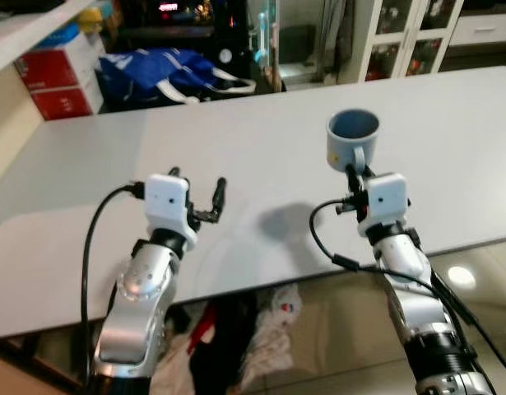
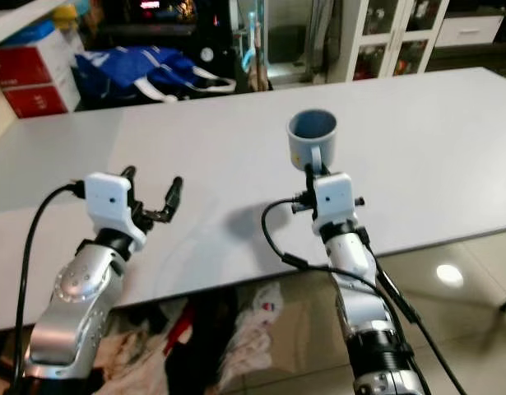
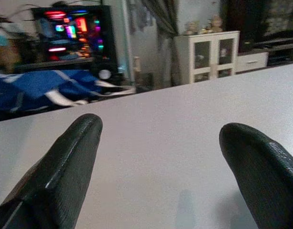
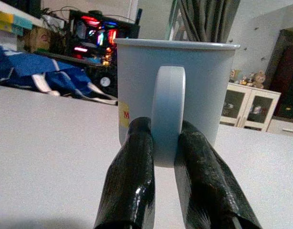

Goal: Setting the table

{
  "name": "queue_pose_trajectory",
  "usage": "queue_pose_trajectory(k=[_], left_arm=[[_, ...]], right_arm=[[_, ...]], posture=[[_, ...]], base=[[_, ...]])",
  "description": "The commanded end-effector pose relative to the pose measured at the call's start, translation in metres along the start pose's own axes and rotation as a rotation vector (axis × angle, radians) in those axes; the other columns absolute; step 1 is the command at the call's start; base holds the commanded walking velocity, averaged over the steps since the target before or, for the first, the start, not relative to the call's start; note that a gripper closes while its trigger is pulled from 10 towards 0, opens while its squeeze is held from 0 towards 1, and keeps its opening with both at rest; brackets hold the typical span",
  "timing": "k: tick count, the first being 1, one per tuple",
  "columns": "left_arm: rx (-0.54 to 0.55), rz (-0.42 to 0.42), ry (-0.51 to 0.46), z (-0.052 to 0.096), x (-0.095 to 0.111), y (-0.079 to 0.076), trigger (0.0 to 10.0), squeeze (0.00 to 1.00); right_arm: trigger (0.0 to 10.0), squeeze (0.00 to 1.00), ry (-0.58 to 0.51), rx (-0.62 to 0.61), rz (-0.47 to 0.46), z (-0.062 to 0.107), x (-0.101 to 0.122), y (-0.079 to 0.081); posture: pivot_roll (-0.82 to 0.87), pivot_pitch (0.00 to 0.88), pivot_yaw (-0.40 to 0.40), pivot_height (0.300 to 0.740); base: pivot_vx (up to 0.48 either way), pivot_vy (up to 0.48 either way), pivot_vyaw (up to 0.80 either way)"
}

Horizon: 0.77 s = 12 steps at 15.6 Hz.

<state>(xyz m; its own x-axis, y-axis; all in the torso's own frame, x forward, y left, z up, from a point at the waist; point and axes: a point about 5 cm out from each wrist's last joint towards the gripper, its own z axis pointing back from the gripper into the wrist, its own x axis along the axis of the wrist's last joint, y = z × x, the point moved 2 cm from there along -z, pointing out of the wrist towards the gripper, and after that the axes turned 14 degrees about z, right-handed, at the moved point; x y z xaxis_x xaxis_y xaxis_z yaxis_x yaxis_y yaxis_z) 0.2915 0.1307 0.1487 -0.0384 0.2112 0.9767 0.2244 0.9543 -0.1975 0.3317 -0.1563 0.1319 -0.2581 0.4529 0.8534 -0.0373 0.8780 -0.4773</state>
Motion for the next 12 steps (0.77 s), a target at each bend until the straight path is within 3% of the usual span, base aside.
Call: queue_pose_trajectory(k=[1, 5, 12], left_arm=[[-0.018, -0.006, -0.007, -0.002, 0.004, -0.002, 10.0, 0.00], [-0.019, 0.010, -0.013, -0.005, 0.005, -0.003, 10.0, 0.00], [0.028, 0.001, -0.002, -0.004, 0.004, 0.001, 10.0, 0.00]], right_arm=[[0.0, 0.00, -0.022, -0.018, -0.004, -0.003, 0.004, -0.002], [0.0, 0.00, -0.022, -0.019, -0.026, -0.010, 0.005, 0.000], [0.0, 0.00, -0.025, 0.037, -0.065, -0.015, 0.005, 0.010]], posture=[[-0.08, 0.000, 0.079, 0.740], [-0.08, 0.000, 0.080, 0.740], [-0.06, 0.000, 0.074, 0.740]], base=[[0.382, -0.285, 0.00], [0.405, -0.194, 0.00], [0.000, 0.000, 0.00]])
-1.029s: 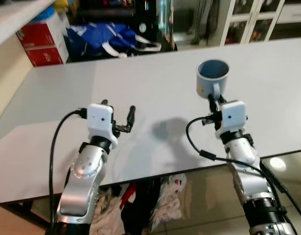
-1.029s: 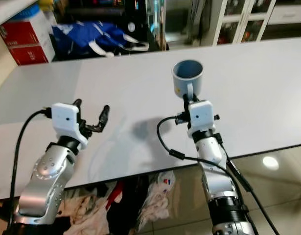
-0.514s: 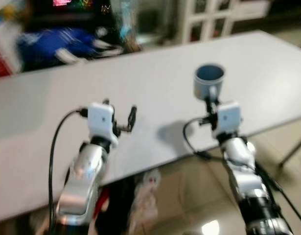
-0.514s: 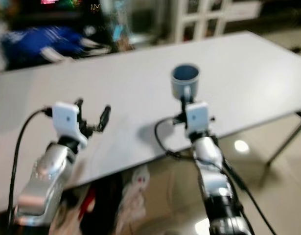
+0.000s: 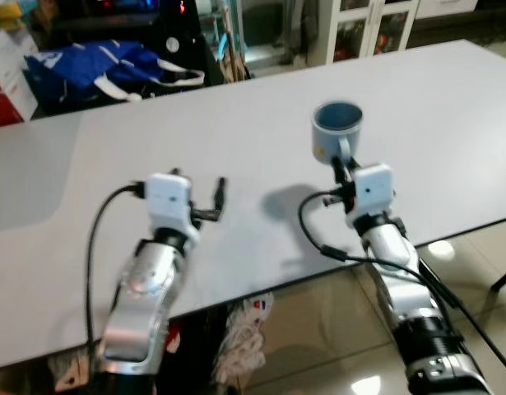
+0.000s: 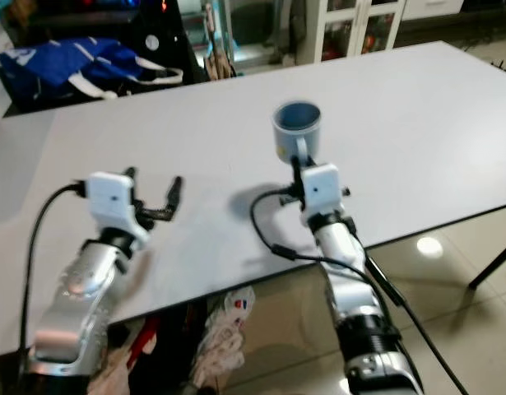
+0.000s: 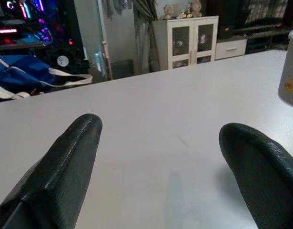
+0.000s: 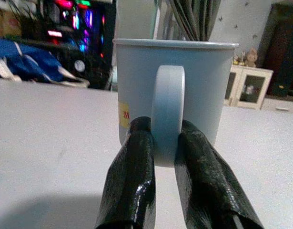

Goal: Setting the table

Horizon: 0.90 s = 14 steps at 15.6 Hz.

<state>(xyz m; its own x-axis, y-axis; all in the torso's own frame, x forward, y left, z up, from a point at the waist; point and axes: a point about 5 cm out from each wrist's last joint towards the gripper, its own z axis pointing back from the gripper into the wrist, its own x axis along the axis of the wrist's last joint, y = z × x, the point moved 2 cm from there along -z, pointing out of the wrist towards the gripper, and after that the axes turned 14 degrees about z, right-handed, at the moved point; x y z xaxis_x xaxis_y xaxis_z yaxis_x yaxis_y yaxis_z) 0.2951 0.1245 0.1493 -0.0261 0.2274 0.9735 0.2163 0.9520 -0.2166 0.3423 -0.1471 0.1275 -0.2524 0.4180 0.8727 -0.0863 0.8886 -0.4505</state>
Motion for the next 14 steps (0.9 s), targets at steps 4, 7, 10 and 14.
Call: queue_pose_trajectory(k=[4, 7, 10, 14], left_arm=[[0.021, -0.015, -0.003, 0.002, 0.002, 0.003, 10.0, 0.00], [0.055, -0.017, 0.013, 0.013, 0.001, 0.009, 10.0, 0.00], [0.097, -0.019, 0.021, 0.023, 0.001, 0.015, 10.0, 0.00], [0.151, -0.035, 0.038, 0.045, 0.005, 0.025, 10.0, 0.00]], right_arm=[[0.0, 0.00, 0.008, 0.015, -0.060, -0.016, 0.002, 0.003], [0.0, 0.00, 0.028, 0.046, -0.061, -0.029, -0.001, 0.007], [0.0, 0.00, 0.044, 0.059, -0.066, -0.038, -0.002, 0.008], [0.0, 0.00, 0.063, 0.074, -0.061, -0.053, 0.003, 0.007]], posture=[[-0.04, 0.000, 0.061, 0.740], [0.00, 0.000, 0.040, 0.740], [0.07, 0.000, 0.013, 0.740], [0.15, 0.000, -0.003, 0.740]], base=[[0.000, 0.000, 0.00], [0.000, 0.000, 0.00], [0.000, 0.000, 0.00], [0.000, 0.000, 0.00]])
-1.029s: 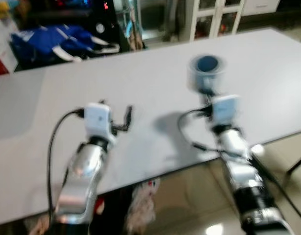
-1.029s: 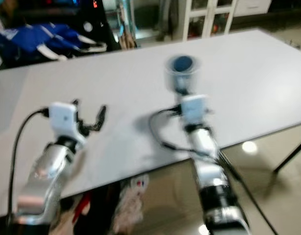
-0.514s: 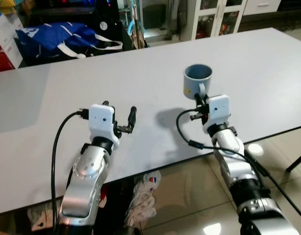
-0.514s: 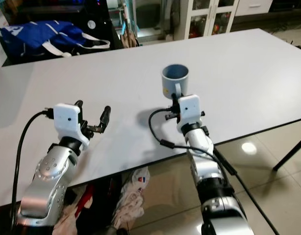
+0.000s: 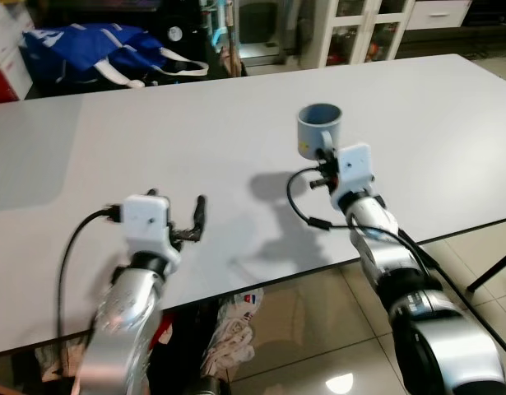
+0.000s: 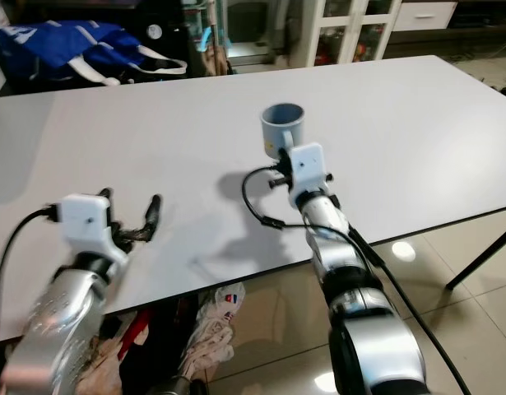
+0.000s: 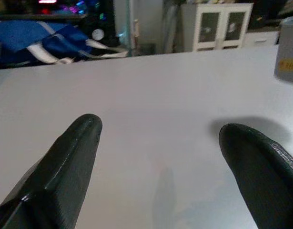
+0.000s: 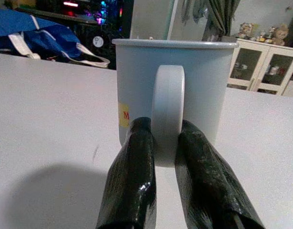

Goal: Setting the table

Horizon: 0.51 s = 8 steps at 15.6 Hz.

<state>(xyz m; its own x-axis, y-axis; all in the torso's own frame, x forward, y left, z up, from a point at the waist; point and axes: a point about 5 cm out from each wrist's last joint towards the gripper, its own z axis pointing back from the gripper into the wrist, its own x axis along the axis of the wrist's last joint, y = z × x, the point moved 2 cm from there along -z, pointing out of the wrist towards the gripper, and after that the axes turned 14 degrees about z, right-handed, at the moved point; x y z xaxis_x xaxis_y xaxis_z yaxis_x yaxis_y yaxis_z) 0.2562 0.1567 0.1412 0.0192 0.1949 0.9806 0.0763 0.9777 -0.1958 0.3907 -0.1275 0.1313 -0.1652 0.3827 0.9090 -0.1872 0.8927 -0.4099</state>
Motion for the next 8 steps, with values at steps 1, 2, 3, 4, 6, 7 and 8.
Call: queue_pose_trajectory(k=[1, 2, 3, 4, 6, 7, 8], left_arm=[[0.021, -0.018, 0.002, 0.009, 0.006, 0.006, 10.0, 0.00], [0.027, -0.023, 0.008, 0.014, 0.008, 0.008, 10.0, 0.00], [0.033, -0.031, 0.018, 0.023, 0.010, 0.011, 10.0, 0.00], [0.042, -0.038, 0.030, 0.029, 0.012, 0.013, 10.0, 0.00], [0.051, -0.044, 0.038, 0.038, 0.015, 0.014, 10.0, 0.00], [0.056, -0.047, 0.047, 0.042, 0.017, 0.014, 10.0, 0.00], [0.056, -0.047, 0.061, 0.045, 0.016, 0.013, 10.0, 0.00]], right_arm=[[0.0, 0.00, -0.010, -0.013, 0.005, -0.008, 0.008, -0.004], [0.0, 0.00, -0.005, -0.011, 0.007, -0.010, 0.010, -0.004], [0.0, 0.00, 0.001, -0.007, 0.012, -0.013, 0.012, -0.001], [0.0, 0.00, 0.012, -0.006, 0.013, -0.016, 0.014, 0.001], [0.0, 0.00, 0.025, -0.008, 0.014, -0.017, 0.013, 0.004], [0.0, 0.00, 0.041, -0.008, 0.017, -0.018, 0.012, 0.005], [0.0, 0.00, 0.067, -0.011, 0.020, -0.018, 0.009, 0.006]], posture=[[0.17, 0.000, 0.000, 0.740], [0.18, 0.002, 0.003, 0.740], [0.21, 0.018, 0.009, 0.740], [0.22, 0.028, 0.013, 0.740], [0.24, 0.046, 0.022, 0.740], [0.25, 0.058, 0.025, 0.740], [0.25, 0.067, 0.031, 0.740]], base=[[0.000, 0.000, 0.00], [0.000, 0.000, 0.00], [0.000, 0.000, 0.00], [0.000, 0.000, 0.00], [0.000, 0.000, 0.00], [0.000, 0.000, 0.00], [0.000, 0.000, 0.00]])
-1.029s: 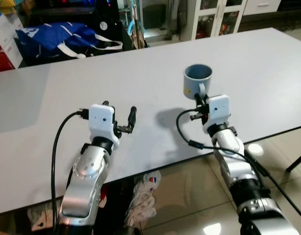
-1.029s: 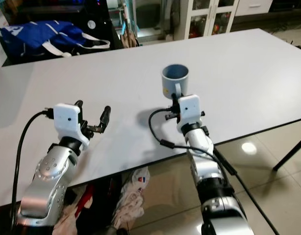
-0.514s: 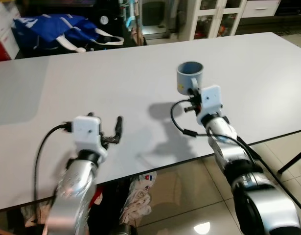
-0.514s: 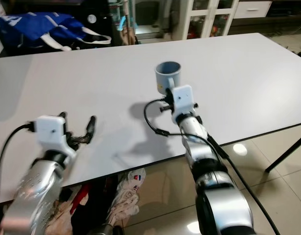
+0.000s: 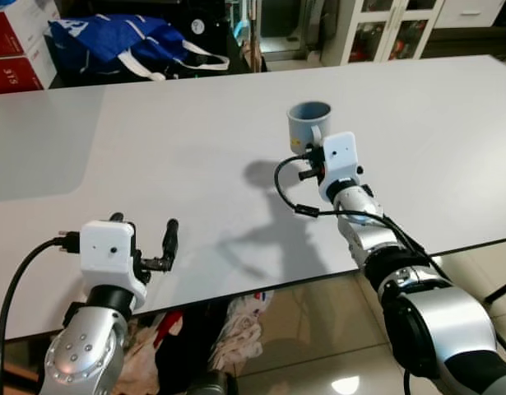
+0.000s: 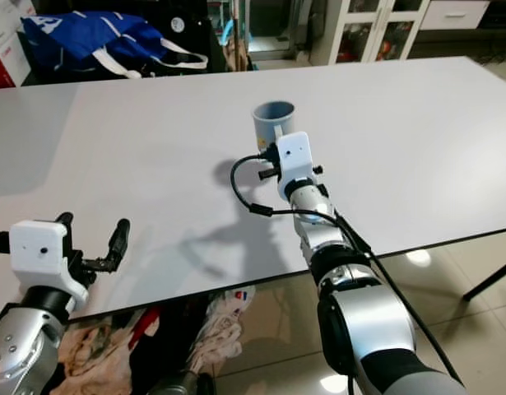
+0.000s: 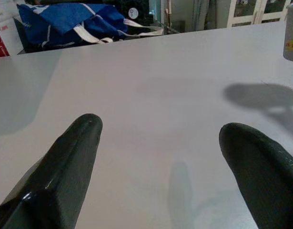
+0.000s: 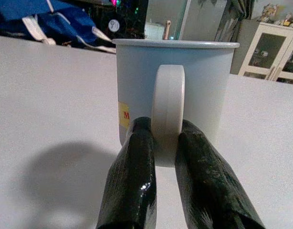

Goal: Setting the table

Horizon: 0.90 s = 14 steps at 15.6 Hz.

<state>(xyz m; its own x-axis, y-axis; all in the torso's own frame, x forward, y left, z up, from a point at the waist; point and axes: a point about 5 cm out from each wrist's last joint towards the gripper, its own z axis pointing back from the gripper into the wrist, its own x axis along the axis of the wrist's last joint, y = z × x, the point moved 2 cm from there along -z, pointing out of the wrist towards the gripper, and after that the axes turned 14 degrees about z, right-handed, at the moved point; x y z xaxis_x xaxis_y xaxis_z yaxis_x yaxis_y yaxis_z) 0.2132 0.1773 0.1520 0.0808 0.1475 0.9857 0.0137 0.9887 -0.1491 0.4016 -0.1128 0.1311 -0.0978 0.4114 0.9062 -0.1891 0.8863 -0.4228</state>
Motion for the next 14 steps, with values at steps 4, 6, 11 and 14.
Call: queue_pose_trajectory(k=[4, 6, 11, 14], left_arm=[[-0.009, 0.010, 0.055, 0.017, -0.001, -0.002, 10.0, 0.00], [-0.009, 0.010, 0.072, 0.022, 0.000, -0.003, 10.0, 0.00], [-0.003, 0.030, 0.092, 0.026, -0.002, -0.006, 10.0, 0.00], [-0.012, 0.040, 0.098, 0.025, -0.002, -0.009, 10.0, 0.00]], right_arm=[[10.0, 0.00, 0.069, -0.055, 0.015, 0.001, -0.010, -0.008], [10.0, 0.00, 0.090, -0.057, 0.017, 0.004, -0.015, -0.006], [10.0, 1.00, 0.146, -0.061, 0.059, 0.008, -0.027, -0.008], [10.0, 1.00, 0.159, -0.068, 0.069, 0.010, -0.031, -0.012]], posture=[[0.24, 0.119, 0.058, 0.740], [0.25, 0.138, 0.061, 0.740], [0.23, 0.160, 0.052, 0.740], [0.22, 0.165, 0.053, 0.740]], base=[[0.000, 0.000, 0.00], [0.000, 0.000, 0.00], [0.000, 0.000, 0.00], [0.000, 0.000, 0.00]])
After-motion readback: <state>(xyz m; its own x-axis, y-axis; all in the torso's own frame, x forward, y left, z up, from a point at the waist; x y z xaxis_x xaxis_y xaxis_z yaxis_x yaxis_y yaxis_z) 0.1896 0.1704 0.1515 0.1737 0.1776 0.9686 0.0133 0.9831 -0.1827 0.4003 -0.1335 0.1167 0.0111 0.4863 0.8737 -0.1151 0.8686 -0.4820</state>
